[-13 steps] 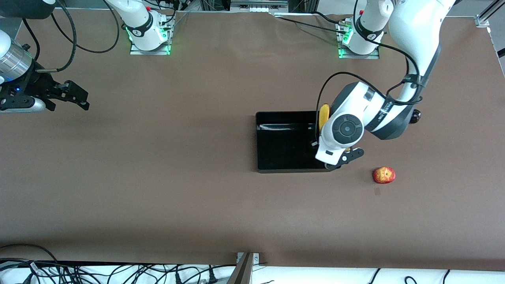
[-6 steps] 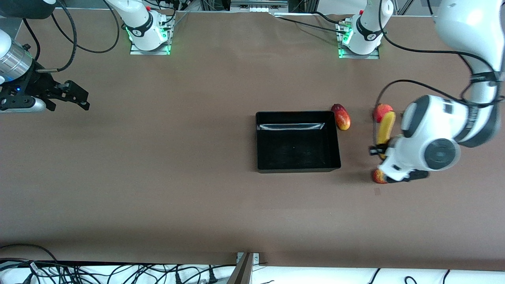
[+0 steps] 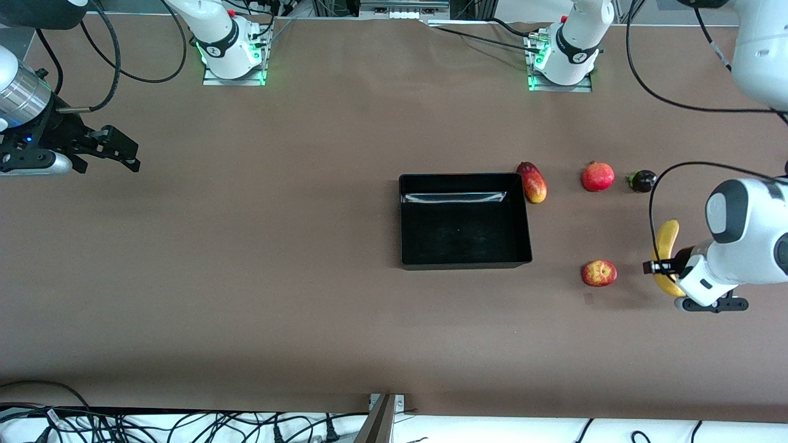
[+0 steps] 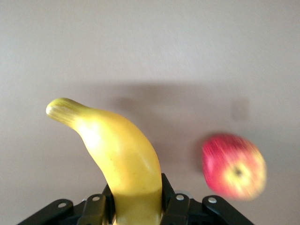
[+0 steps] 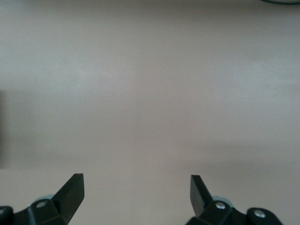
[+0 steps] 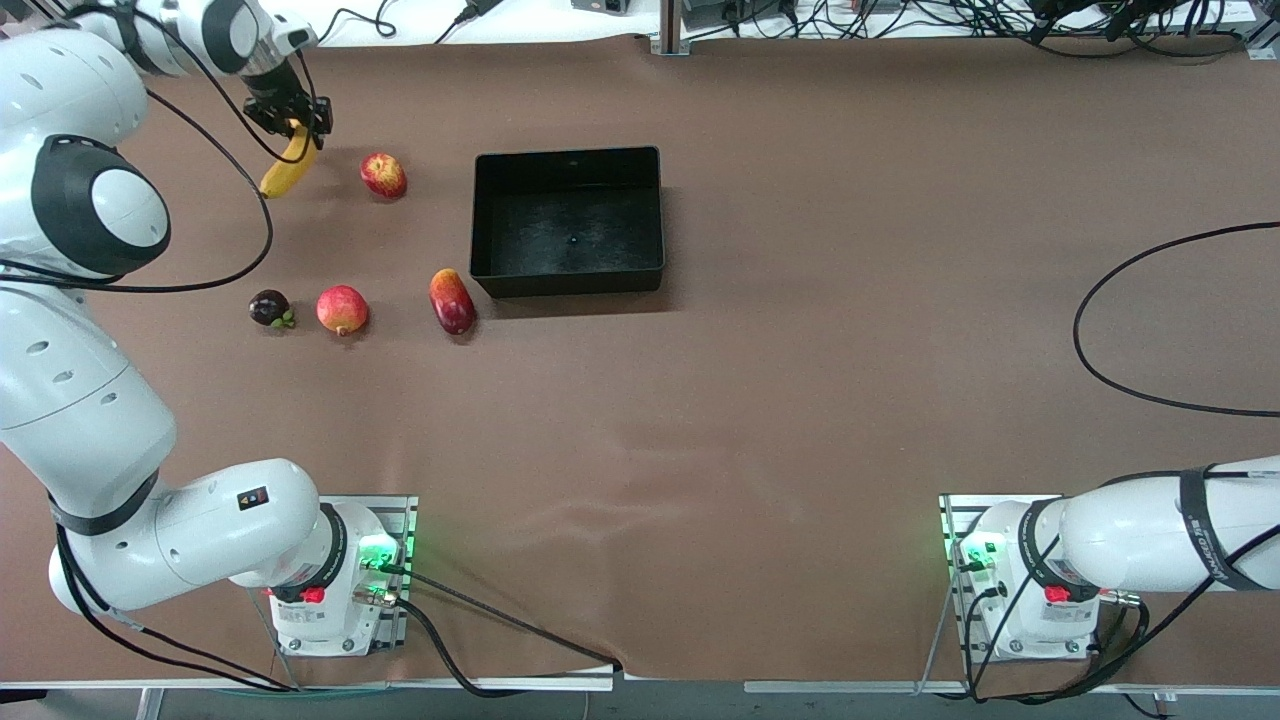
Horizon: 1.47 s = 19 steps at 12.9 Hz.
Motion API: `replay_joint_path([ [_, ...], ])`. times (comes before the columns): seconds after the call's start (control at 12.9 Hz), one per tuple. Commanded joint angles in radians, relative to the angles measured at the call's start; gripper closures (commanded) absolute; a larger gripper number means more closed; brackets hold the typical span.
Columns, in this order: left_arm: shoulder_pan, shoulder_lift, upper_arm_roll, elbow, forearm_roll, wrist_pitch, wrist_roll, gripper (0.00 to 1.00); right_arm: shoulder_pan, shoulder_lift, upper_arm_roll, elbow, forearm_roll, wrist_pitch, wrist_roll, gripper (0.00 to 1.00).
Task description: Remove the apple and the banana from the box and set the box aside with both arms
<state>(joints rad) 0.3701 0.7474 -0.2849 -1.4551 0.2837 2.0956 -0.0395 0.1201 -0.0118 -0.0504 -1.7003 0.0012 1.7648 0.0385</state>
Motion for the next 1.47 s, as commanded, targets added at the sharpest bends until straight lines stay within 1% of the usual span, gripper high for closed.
replay_joint_path([
  [0.0, -0.008, 0.059, -0.003, 0.002, 0.060, 0.098, -0.006, 1.00, -0.007, 0.003, 0.007, 0.010, -0.001, 0.002, 0.008, 0.00],
  [0.08, -0.008, 0.070, -0.003, -0.001, 0.069, 0.115, -0.020, 1.00, -0.007, 0.003, 0.007, 0.010, -0.001, 0.004, 0.008, 0.00],
  [0.16, -0.008, 0.072, -0.002, -0.005, 0.080, 0.118, -0.023, 0.84, -0.007, 0.003, 0.007, 0.010, -0.001, 0.004, 0.008, 0.00],
  [0.23, -0.007, 0.072, -0.002, -0.005, 0.087, 0.118, -0.023, 0.19, -0.007, 0.003, 0.007, 0.010, -0.001, 0.005, 0.008, 0.00],
  [0.39, -0.007, 0.069, -0.003, -0.007, 0.088, 0.118, -0.023, 0.13, -0.007, 0.003, 0.007, 0.010, -0.003, 0.007, 0.006, 0.00],
  [0.47, -0.008, 0.069, -0.003, -0.007, 0.086, 0.118, -0.026, 0.09, -0.007, 0.003, 0.007, 0.010, -0.003, 0.008, 0.006, 0.00],
  [0.54, -0.007, 0.063, -0.003, -0.007, 0.086, 0.113, -0.026, 0.00, -0.008, 0.003, 0.007, 0.010, -0.003, 0.008, 0.006, 0.00],
  [0.62, -0.007, 0.047, -0.003, -0.007, 0.085, 0.095, -0.033, 0.00, -0.008, 0.003, 0.007, 0.010, -0.003, 0.008, 0.006, 0.00],
  [0.7, -0.008, 0.011, -0.005, -0.007, 0.075, 0.036, -0.037, 0.00, -0.008, 0.003, 0.007, 0.010, -0.003, 0.008, 0.006, 0.00],
  [0.78, -0.017, -0.037, -0.008, -0.002, 0.065, -0.055, -0.039, 0.00, -0.008, 0.003, 0.007, 0.010, -0.003, 0.008, 0.006, 0.00],
  [0.85, -0.034, -0.104, -0.011, -0.005, 0.036, -0.130, -0.045, 0.00, -0.008, 0.003, 0.007, 0.010, -0.003, 0.008, 0.006, 0.00],
  [0.93, -0.064, -0.170, -0.005, -0.005, -0.025, -0.190, -0.046, 0.00, -0.008, 0.003, 0.007, 0.010, -0.003, 0.007, 0.006, 0.00],
  [1.01, -0.091, -0.236, 0.028, 0.001, -0.125, -0.259, -0.046, 0.00, -0.008, 0.003, 0.007, 0.010, -0.003, 0.007, 0.004, 0.00],
  [1.16, -0.221, -0.354, 0.180, 0.010, -0.288, -0.372, -0.046, 0.00, -0.008, 0.003, 0.007, 0.011, -0.003, 0.007, 0.003, 0.00],
  [1.24, -0.268, -0.409, 0.229, 0.012, -0.319, -0.412, -0.048, 0.00, -0.008, 0.003, 0.007, 0.011, -0.003, 0.005, 0.006, 0.00],
  [1.4, -0.322, -0.512, 0.256, 0.009, -0.311, -0.546, -0.039, 0.00, -0.007, 0.003, 0.007, 0.011, -0.003, 0.005, 0.001, 0.00],
])
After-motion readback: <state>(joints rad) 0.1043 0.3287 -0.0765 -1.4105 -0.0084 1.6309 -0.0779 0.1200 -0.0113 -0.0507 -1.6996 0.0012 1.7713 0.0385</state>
